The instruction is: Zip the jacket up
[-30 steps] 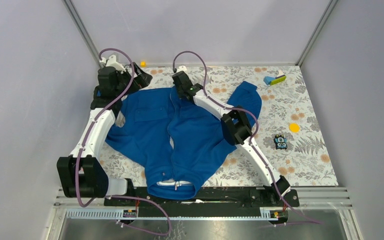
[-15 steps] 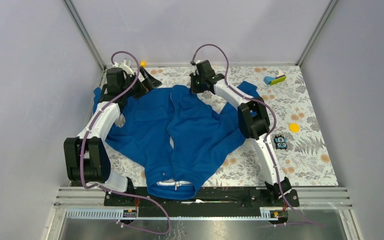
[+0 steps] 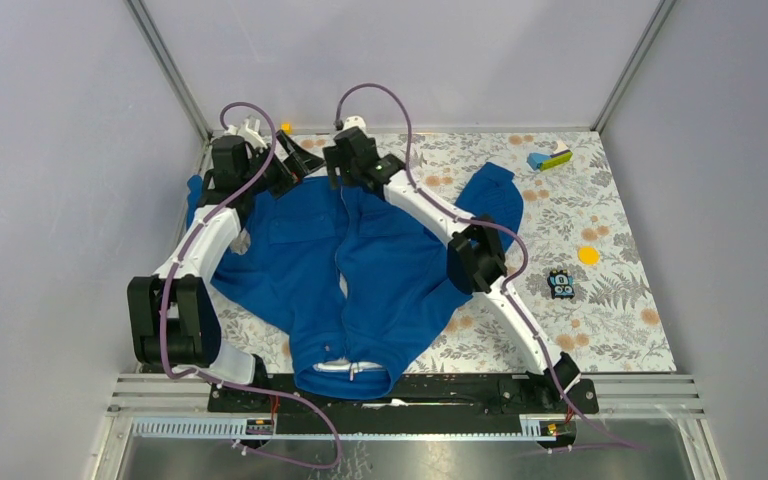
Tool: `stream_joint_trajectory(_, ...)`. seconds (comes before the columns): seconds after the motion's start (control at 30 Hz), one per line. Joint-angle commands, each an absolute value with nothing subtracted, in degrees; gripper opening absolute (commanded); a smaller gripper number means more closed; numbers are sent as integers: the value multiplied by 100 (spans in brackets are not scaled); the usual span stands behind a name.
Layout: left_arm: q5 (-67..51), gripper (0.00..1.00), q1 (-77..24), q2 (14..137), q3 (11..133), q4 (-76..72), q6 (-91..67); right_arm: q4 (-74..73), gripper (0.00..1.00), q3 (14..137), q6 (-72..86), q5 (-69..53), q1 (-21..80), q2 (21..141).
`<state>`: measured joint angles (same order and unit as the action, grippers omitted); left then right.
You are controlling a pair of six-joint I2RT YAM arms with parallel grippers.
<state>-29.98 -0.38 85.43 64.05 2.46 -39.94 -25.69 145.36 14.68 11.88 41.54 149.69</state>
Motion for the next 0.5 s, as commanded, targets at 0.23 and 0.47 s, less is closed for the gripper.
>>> stream_joint_trajectory(0.23,-3029,99,-9,8372,6386,-131,-4022,-1955,87,14422,771,2360,4201,15588)
stream_joint_trajectory(0.47,-2893,99,-8,8468,6421,-18,-3885,-1793,72,14696,382,2085,4197,15996)
